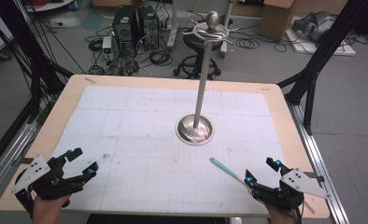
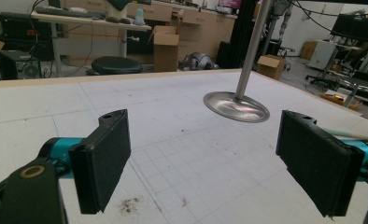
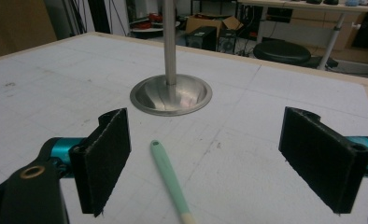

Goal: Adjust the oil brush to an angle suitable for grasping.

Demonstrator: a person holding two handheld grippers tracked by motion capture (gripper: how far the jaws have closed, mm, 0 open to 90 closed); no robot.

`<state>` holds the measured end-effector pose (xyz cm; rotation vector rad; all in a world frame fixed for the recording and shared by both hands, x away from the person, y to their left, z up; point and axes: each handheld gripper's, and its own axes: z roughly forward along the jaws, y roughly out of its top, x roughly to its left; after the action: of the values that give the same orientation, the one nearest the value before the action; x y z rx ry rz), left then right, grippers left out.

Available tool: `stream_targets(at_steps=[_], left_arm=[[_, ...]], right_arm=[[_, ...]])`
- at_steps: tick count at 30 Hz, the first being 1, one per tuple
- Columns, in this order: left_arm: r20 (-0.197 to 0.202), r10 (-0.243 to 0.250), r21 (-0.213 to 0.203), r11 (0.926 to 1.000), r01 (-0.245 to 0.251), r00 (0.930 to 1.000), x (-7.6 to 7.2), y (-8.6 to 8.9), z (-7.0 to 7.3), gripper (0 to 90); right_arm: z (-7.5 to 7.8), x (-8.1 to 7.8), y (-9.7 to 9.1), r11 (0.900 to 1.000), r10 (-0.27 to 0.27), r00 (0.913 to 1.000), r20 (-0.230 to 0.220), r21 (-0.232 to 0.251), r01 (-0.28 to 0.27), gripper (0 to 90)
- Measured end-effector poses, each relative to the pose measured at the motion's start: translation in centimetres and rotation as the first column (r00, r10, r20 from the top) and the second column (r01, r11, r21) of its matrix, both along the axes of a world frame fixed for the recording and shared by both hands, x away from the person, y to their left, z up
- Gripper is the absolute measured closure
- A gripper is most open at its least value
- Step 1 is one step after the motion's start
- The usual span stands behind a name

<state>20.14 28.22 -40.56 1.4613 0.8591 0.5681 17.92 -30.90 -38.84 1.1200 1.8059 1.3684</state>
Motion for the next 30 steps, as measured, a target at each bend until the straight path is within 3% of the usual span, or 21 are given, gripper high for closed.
stream_targets(at_steps=[13,22,30], left_arm=[[-0.004,0.002,-0.013,0.9999,-0.002,1.0000,0.0,0.0,-0.1,18.3],[-0.007,-0.018,-0.006,0.9998,0.017,0.9998,0.0,-0.3,-0.2,18.3],[-0.011,-0.023,-0.004,0.9997,0.023,0.9997,0.0,-0.4,-0.2,18.5]], right_arm=[[-0.1,0.0,0.1,0.9998,0.018,0.9998,-0.009,0.000,-0.018,15.9],[0.3,0.9,2.7,0.9904,0.121,0.9912,-0.053,-0.060,-0.124,15.9],[0.5,1.2,3.2,0.9871,0.136,0.9887,-0.065,-0.077,-0.140,16.3]])
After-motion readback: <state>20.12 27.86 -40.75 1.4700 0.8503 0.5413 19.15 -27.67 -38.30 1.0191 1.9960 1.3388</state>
